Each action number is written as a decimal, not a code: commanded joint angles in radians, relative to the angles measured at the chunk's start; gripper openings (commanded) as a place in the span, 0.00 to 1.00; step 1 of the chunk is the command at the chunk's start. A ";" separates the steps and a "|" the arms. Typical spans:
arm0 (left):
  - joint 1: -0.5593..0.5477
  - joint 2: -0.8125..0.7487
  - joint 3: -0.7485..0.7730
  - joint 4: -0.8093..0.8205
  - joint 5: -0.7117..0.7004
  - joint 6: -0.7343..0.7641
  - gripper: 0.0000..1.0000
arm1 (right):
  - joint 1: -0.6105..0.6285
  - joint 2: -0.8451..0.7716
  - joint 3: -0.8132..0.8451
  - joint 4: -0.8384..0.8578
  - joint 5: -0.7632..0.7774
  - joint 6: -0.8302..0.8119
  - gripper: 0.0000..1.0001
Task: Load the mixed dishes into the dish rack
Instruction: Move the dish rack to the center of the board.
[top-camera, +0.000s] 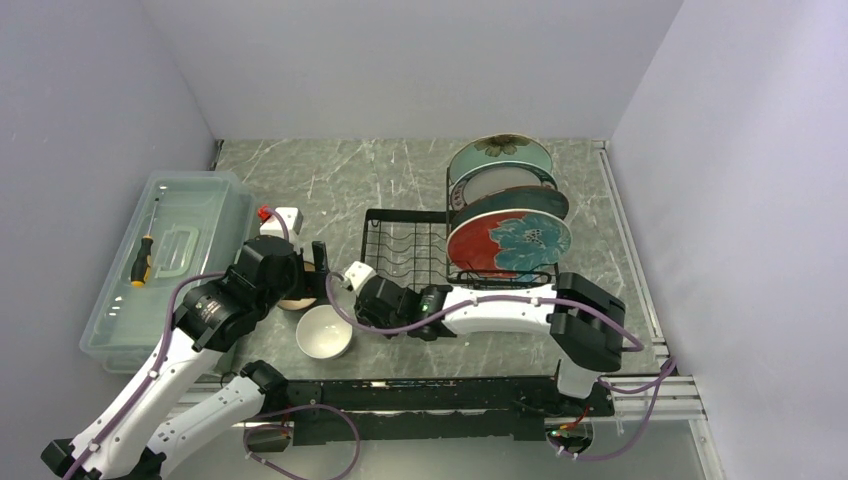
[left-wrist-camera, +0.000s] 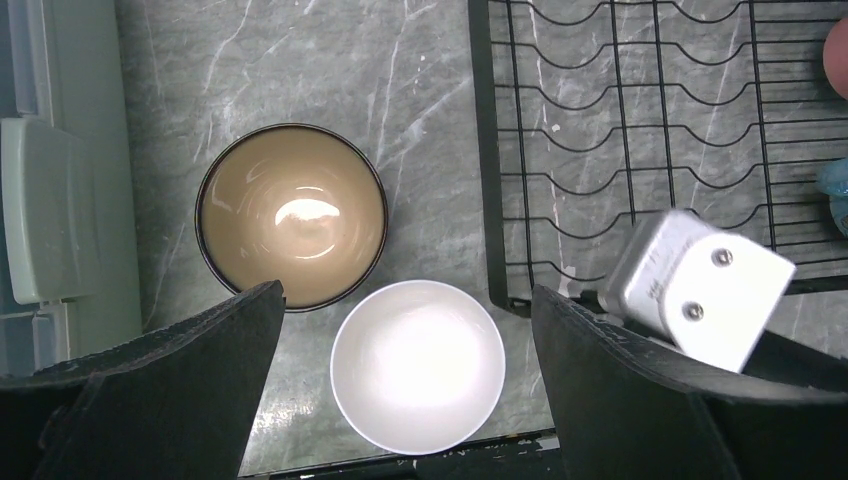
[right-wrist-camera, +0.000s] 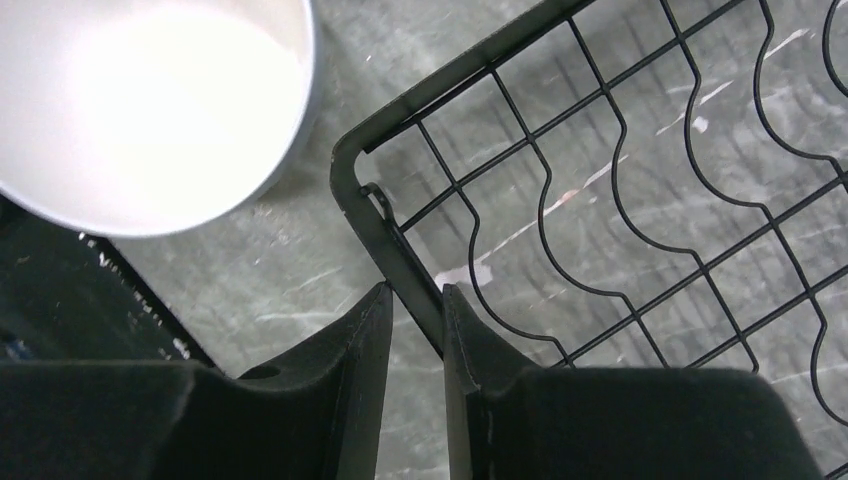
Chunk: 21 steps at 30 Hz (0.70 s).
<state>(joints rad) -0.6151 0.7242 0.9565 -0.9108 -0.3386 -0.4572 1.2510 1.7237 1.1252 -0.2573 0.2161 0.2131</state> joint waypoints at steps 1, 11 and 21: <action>-0.002 0.002 0.013 0.012 -0.016 -0.011 0.99 | 0.073 -0.070 -0.060 -0.097 -0.004 0.091 0.26; -0.003 0.004 0.013 0.013 -0.012 -0.009 0.99 | 0.163 -0.196 -0.159 -0.150 0.102 0.197 0.28; -0.003 0.007 0.012 0.012 -0.010 -0.011 0.99 | 0.197 -0.193 -0.063 -0.224 0.255 0.227 0.48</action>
<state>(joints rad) -0.6151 0.7326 0.9565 -0.9108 -0.3382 -0.4572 1.4300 1.5539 0.9901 -0.4072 0.3855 0.3965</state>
